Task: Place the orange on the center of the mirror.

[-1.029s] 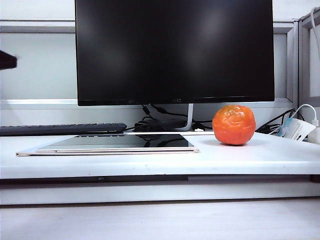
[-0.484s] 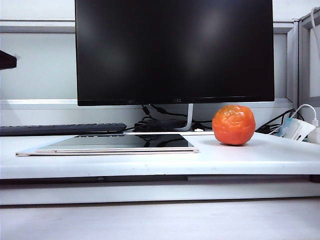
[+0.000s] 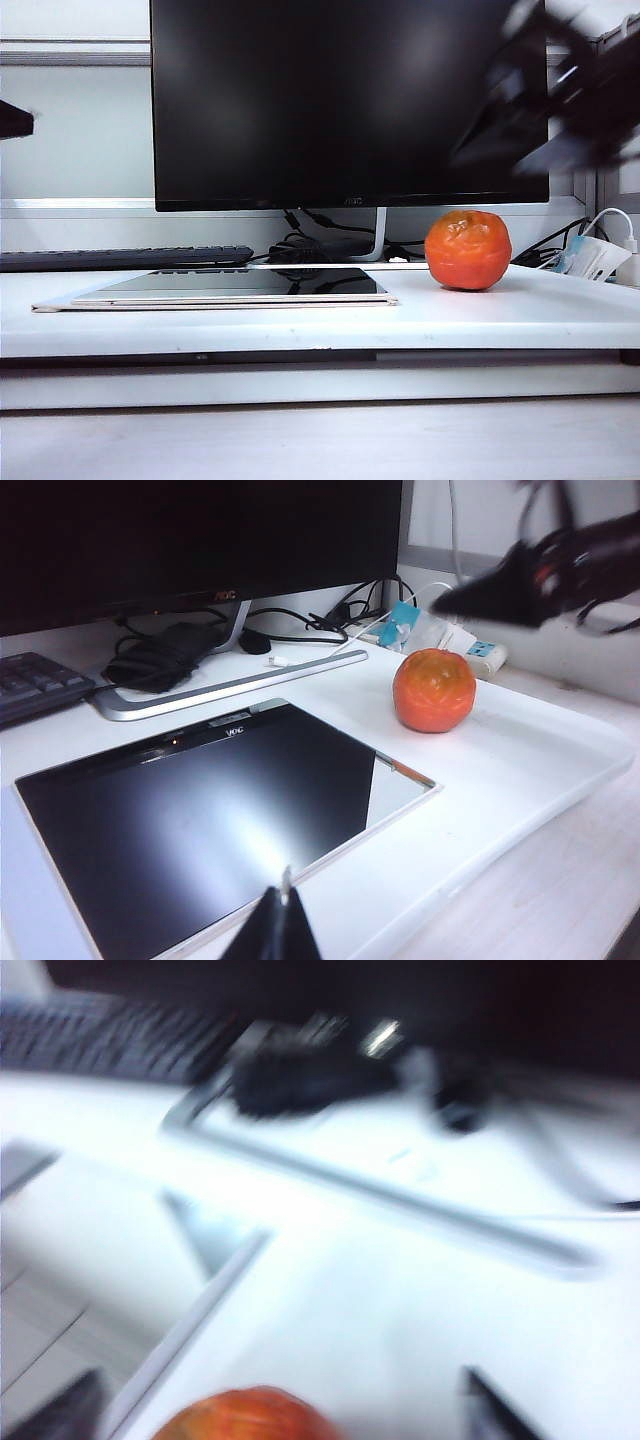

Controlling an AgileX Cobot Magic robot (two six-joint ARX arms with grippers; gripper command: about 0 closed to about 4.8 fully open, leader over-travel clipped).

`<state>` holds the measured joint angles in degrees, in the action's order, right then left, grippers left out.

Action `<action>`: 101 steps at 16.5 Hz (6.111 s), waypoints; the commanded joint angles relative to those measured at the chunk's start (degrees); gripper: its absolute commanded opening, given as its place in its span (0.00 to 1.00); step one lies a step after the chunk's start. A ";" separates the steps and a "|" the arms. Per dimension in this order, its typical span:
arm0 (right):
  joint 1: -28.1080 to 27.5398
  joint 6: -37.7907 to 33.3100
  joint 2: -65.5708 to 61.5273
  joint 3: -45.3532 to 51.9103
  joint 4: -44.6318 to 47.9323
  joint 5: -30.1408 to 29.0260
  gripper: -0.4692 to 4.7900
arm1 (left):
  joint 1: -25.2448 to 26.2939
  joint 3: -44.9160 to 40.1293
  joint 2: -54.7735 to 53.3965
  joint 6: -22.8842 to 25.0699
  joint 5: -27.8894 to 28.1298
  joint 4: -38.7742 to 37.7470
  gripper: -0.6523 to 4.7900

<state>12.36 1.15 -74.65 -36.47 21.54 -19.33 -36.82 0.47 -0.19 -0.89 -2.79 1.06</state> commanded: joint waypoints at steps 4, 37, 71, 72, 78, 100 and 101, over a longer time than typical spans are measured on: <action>5.03 3.61 -9.18 -0.98 0.50 2.32 1.00 | 0.11 0.07 -0.02 0.26 0.04 0.70 0.11; 27.96 -3.67 -34.38 -26.43 -0.72 6.80 0.56 | 26.08 0.09 -0.02 0.26 0.15 0.70 0.11; 25.62 3.65 -1.81 -21.44 -15.50 33.79 0.08 | 35.39 0.09 -0.02 0.24 0.09 0.68 0.11; 24.87 3.61 2.60 -17.81 -15.32 36.11 0.08 | 35.41 0.09 -0.02 0.26 0.20 0.70 0.11; 19.21 3.39 27.10 1.99 -17.11 43.01 0.09 | 36.20 0.09 -0.02 0.24 0.15 0.68 0.11; -14.14 0.31 73.40 31.74 -24.11 17.99 0.09 | 36.15 0.09 -0.02 0.24 0.00 0.70 0.11; -13.94 -0.44 73.94 32.81 -24.04 18.03 0.09 | 36.15 0.09 -0.02 0.26 0.02 0.68 0.11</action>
<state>-1.76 2.11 -1.10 -4.19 -3.86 -1.32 -0.64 0.47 -0.19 -0.89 -2.59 1.06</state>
